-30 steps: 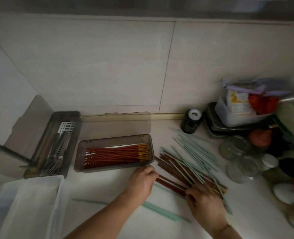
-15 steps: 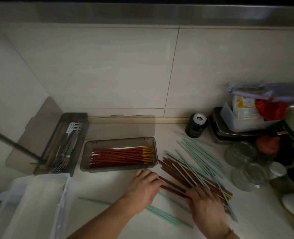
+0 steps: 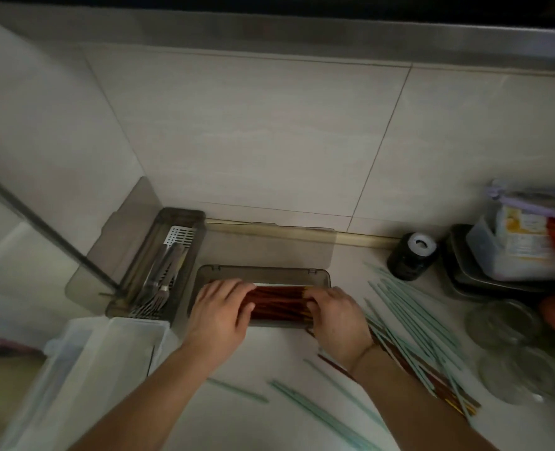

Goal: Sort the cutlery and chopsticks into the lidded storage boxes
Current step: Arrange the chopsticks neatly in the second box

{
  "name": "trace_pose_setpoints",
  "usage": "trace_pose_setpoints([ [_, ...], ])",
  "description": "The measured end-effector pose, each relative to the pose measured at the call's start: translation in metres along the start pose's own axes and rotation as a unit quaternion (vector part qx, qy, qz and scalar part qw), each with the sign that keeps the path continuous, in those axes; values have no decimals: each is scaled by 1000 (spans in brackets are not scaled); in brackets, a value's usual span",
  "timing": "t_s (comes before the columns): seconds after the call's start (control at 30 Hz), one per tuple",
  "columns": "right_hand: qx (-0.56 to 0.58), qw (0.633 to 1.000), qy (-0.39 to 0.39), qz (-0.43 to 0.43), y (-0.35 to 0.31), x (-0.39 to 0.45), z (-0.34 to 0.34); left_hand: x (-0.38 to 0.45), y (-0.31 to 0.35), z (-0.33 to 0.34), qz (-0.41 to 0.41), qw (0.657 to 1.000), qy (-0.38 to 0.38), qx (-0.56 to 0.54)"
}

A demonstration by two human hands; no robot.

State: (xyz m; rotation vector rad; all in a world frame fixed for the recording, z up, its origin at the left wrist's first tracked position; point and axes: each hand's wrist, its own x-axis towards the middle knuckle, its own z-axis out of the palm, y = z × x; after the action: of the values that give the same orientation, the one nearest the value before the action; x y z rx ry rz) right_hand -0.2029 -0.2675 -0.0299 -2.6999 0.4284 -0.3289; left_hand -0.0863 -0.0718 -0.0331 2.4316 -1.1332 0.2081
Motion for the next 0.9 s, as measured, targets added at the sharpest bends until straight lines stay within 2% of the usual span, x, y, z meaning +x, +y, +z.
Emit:
trace_pose_setpoints([
  [0.13,-72,995,-68,-15,-4,24,24,-7,-7,6,13,999,1,-30],
  [0.33,-149,979,-124,-59,3,34,31,-29,-2,16,108,991,-10,-83],
  [0.4,-107,987,-98,-76,2,31,24,-41,3,22,153,986,-14,-69],
  [0.5,-6,997,42,-62,10,2,10,-51,15,33,175,984,-14,-41],
  [0.57,9,995,85,-50,22,-35,4,-55,25,40,195,978,-57,-46],
  [0.7,-45,995,88,-11,50,-119,2,-60,44,52,202,969,-140,-13],
  [0.8,-107,987,118,4,70,-159,2,-59,62,62,169,975,-142,-42],
  [0.9,-126,976,162,79,78,-169,-1,-49,81,73,149,978,-132,-68],
])
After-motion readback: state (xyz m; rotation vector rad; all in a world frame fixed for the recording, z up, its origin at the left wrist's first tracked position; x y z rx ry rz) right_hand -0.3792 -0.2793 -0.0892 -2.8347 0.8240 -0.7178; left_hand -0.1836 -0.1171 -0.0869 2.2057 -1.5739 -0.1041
